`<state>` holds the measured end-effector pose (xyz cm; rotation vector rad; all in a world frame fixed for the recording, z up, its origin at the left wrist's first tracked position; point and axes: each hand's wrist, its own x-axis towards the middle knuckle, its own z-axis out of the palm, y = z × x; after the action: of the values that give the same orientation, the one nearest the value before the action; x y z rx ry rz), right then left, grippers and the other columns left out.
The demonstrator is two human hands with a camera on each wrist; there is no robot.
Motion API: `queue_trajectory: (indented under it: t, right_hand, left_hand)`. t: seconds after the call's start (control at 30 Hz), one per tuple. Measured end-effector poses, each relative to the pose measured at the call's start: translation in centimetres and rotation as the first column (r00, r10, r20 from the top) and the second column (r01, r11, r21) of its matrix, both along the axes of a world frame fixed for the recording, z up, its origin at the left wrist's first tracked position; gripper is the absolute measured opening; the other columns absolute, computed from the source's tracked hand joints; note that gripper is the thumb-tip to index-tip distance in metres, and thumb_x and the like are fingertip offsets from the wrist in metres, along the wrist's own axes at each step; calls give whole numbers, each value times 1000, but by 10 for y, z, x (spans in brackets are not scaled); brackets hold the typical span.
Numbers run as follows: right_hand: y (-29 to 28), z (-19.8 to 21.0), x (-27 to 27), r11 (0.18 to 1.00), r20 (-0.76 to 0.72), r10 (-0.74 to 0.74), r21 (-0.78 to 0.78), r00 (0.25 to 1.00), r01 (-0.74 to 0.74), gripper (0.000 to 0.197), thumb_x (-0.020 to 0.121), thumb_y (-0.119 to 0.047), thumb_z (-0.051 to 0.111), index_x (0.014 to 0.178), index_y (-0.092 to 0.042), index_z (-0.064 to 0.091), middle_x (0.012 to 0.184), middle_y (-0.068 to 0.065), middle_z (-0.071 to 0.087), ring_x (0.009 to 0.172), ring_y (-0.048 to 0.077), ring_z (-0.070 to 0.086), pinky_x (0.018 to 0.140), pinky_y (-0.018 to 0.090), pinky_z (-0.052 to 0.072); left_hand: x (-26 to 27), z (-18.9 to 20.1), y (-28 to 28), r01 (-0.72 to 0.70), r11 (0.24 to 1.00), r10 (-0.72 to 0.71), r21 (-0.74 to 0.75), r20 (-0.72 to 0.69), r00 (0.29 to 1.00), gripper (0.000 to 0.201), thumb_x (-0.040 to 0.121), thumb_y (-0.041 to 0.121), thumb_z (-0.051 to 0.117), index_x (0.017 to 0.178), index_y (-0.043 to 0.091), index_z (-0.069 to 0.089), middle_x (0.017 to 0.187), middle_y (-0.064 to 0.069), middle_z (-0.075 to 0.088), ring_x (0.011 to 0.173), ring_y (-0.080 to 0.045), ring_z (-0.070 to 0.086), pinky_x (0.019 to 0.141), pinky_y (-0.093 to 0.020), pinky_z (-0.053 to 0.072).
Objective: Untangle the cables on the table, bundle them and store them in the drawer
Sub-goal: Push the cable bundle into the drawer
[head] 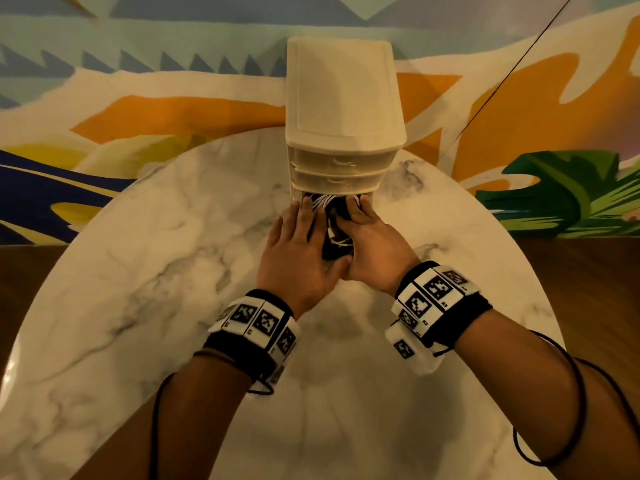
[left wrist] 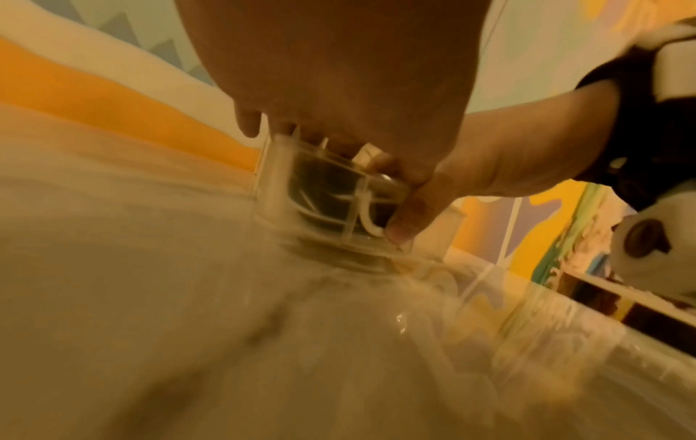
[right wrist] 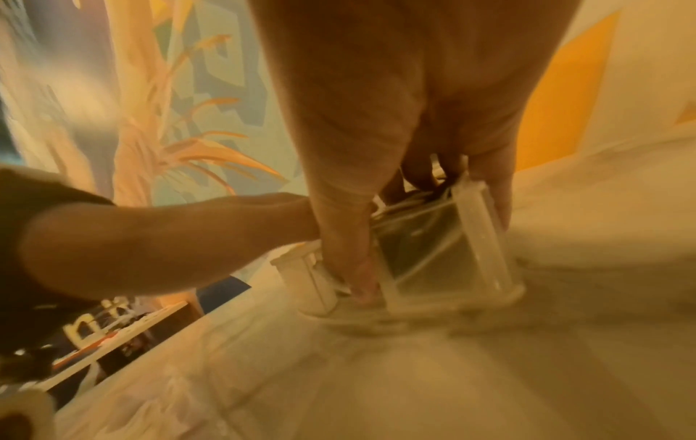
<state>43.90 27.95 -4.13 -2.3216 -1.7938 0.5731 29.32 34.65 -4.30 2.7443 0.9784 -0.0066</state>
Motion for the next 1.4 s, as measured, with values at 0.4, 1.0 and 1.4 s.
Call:
queue_trajectory:
  t: [0.4,1.0,1.4]
  right_hand:
    - [-45,-28,0,941,1,-107,322,994,101,68,80,-36,73,134,-2,50,144,14,45,139,24,33,113,35,31]
    - [-11,-14,2,917,83,-140,387,987,98,28,88,-32,57,106,-15,70,114,6,62,103,29,55,79,39,44]
    - [21,-7,-3,855,-123,-344,369,931,365,20,84,-31,62,78,-16,51,80,4,56,72,25,51,61,33,37]
  left_hand:
    - [-12,-18,-6,45,999,-45,13,26,999,89,87,70,26,150,10,9,158,-13,3,146,-25,1,118,-41,8]
    - [8,-1,24,-54,991,46,119,74,996,57,84,36,61,130,5,48,125,-14,49,112,-34,47,88,-44,43]
    - [24,-7,17,-59,991,43,118,130,991,50,75,20,62,123,8,55,125,-13,51,111,-33,48,85,-42,43]
